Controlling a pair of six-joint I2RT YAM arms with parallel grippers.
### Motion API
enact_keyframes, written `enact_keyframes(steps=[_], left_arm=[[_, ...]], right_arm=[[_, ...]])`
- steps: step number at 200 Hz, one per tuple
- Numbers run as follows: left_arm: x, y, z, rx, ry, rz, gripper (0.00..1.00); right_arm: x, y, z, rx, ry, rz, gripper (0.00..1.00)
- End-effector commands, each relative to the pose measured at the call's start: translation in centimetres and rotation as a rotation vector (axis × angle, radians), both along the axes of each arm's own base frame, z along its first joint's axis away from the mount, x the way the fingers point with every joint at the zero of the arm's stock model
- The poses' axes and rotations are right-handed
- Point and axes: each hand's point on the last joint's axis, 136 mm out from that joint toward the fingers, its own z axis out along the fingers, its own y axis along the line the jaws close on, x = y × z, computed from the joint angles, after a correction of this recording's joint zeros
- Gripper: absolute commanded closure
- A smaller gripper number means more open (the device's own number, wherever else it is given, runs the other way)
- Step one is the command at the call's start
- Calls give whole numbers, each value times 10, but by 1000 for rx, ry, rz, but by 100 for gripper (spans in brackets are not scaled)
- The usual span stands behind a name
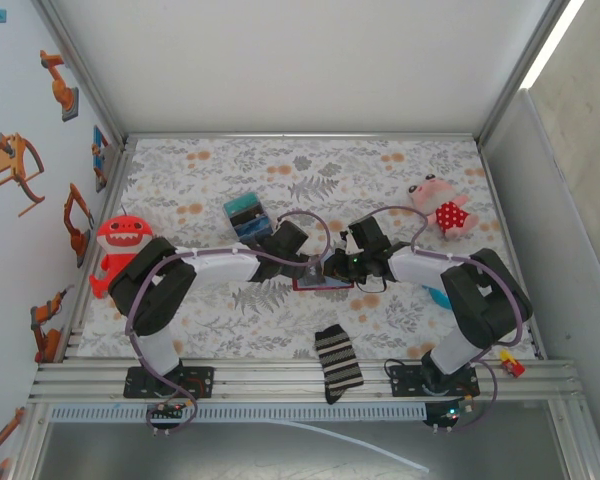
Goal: Take the credit cards out of the card holder
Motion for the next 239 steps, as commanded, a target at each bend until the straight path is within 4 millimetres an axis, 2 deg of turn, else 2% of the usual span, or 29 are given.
enact_keyframes(steps=[1, 37, 129, 203, 239], left_arm=[[-4, 3, -7, 23, 34, -2, 3], [-7, 10, -10, 45, 40, -2, 3], [-10, 11, -14, 54, 53, -4, 3], [-12, 14, -16, 65, 57, 4, 3], [-11, 14, -17, 63, 59, 6, 3]], right_arm=[[11, 3, 4, 2, -23, -2, 83], [12, 4, 0, -1, -9, -4, 82], [5, 13, -8, 78, 35, -10, 82], [0, 4, -20, 40, 57, -28, 81], [-2, 7, -22, 64, 67, -28, 80]])
